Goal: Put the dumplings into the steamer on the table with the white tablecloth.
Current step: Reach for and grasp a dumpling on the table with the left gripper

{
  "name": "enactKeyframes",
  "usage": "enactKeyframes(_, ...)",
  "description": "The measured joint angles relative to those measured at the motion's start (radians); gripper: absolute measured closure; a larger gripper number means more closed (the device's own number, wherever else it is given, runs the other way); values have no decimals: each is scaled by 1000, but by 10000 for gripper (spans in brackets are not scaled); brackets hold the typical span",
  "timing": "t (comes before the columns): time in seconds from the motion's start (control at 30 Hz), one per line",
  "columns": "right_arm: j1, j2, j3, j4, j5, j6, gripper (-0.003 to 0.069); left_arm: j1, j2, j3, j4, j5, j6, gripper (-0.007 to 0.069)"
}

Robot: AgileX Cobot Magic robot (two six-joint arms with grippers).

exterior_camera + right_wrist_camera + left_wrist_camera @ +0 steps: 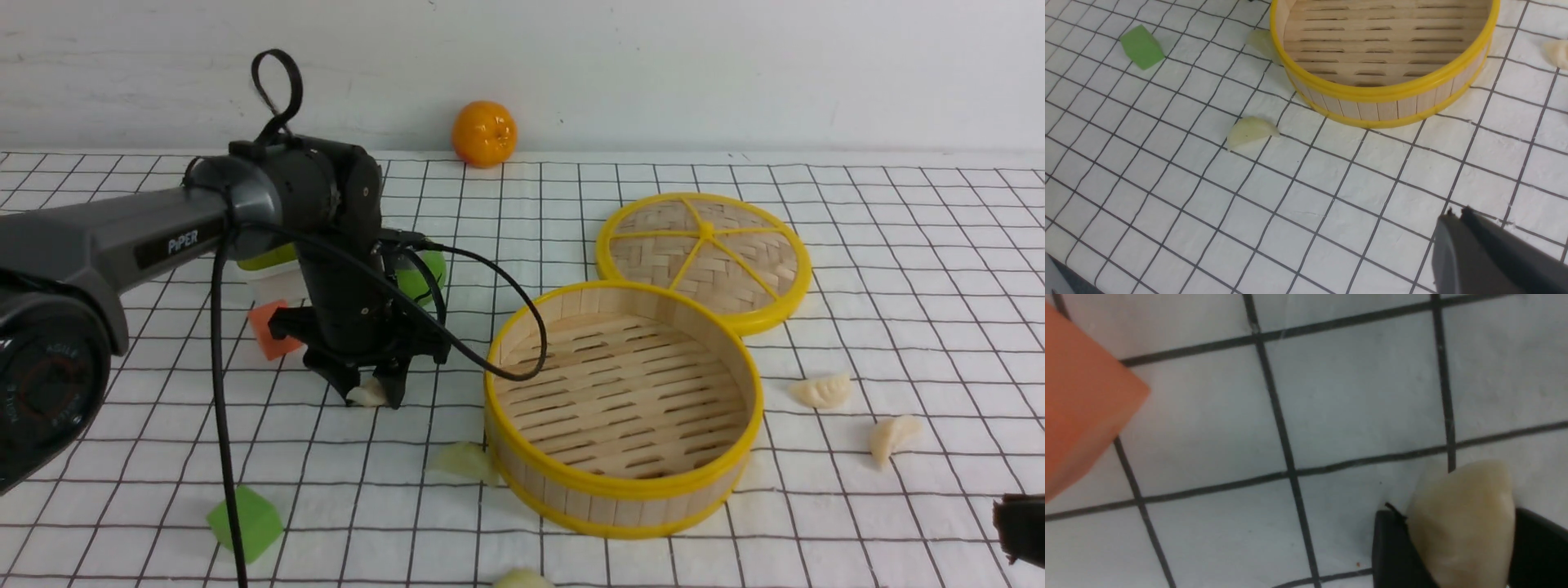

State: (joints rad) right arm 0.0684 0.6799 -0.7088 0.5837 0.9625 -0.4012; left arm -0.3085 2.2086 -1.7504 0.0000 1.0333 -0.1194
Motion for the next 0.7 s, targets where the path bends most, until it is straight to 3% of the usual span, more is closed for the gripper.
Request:
enactKeyframes(0.27,0,0,0,-3,13,0,657,-2,-25,-68,-18,126,-1,342)
enactKeyframes(0.37,0,0,0,-4,13,0,657,-19,-97,-181,-62,177,-1,342)
enactKeyframes(0.5,0,0,-1,-8,16,0,652,-100,-154,-342,-174,194,28,342)
enactKeyframes(0.7,0,-30,-57,-7,68,0,650,-254,-137,-404,-285,155,72,342)
